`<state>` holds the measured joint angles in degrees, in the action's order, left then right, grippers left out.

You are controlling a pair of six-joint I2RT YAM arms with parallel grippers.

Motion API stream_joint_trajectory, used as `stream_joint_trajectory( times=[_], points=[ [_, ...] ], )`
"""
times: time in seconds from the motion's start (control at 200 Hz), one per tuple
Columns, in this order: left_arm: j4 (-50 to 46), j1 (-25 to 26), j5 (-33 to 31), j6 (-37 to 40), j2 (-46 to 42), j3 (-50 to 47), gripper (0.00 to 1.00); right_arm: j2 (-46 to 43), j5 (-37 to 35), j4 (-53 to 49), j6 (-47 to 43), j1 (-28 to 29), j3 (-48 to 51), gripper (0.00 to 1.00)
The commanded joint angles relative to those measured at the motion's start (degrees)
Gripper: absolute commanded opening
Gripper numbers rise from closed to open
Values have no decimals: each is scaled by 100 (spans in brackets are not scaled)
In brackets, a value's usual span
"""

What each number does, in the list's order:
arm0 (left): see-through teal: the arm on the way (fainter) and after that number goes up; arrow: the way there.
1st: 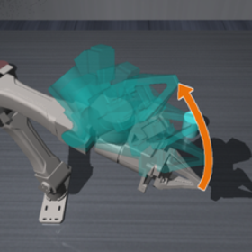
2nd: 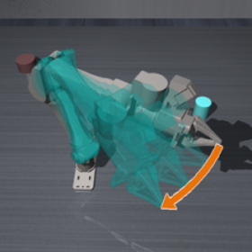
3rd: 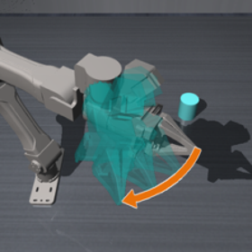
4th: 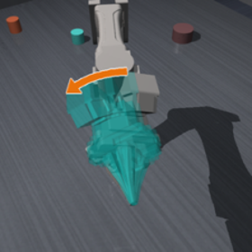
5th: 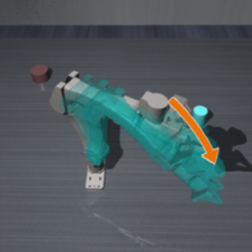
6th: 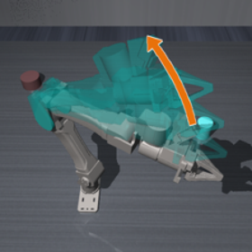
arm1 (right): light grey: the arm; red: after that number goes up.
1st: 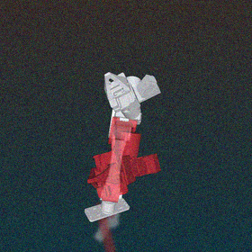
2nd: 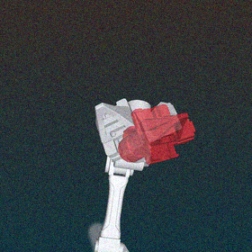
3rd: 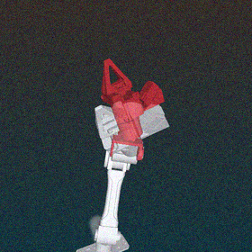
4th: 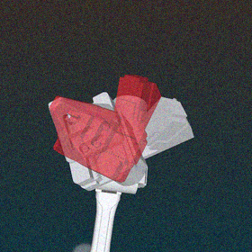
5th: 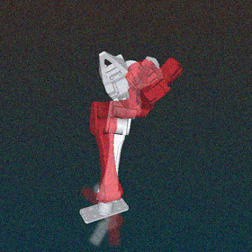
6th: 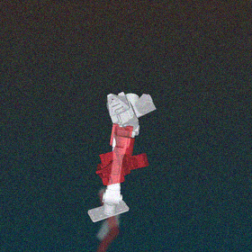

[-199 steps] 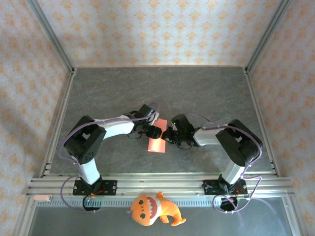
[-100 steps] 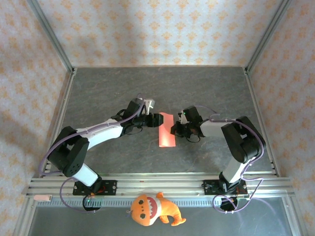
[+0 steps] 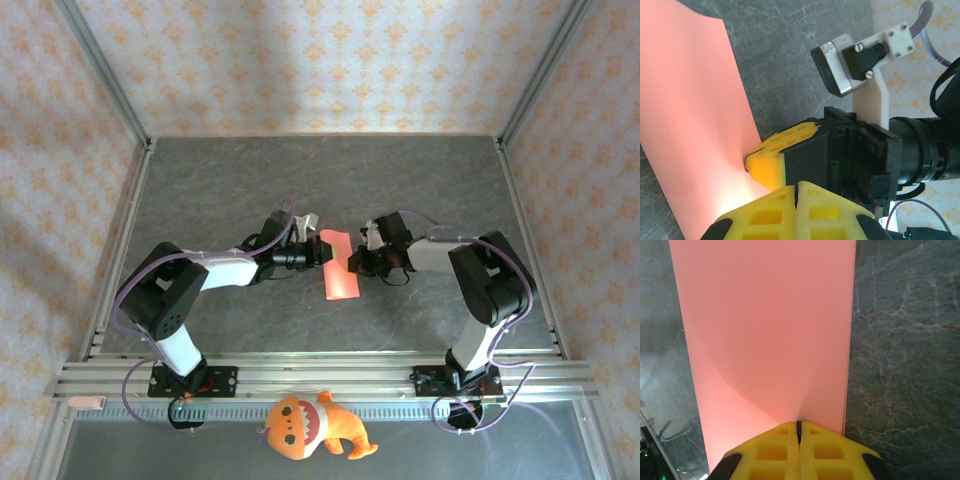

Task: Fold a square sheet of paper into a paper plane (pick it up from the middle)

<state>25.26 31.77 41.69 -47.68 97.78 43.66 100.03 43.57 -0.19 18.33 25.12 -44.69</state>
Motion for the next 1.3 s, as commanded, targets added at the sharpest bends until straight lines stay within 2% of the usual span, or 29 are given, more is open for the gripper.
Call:
stream_joint_trajectory(
  times=[0.0, 0.621, 0.956, 1.196, 1.296],
  points=[
    [463, 28, 353, -241, 202, 55, 0, 412, -912, -965, -79, -99, 381, 0],
    [-100, 38, 65, 127, 902, 17, 0, 459, -932, -809, -6, -98, 526, 0],
    [-1021, -4, -640, 885, 1145, -103, 0, 480, -981, -684, 57, -96, 737, 0],
    [-1013, 5, -363, 669, 441, 125, 0, 425, -1044, -676, 104, -102, 771, 0],
    [-625, 18, 43, 363, 222, 44, 0, 391, -1009, -619, 115, -96, 795, 0]
  ],
)
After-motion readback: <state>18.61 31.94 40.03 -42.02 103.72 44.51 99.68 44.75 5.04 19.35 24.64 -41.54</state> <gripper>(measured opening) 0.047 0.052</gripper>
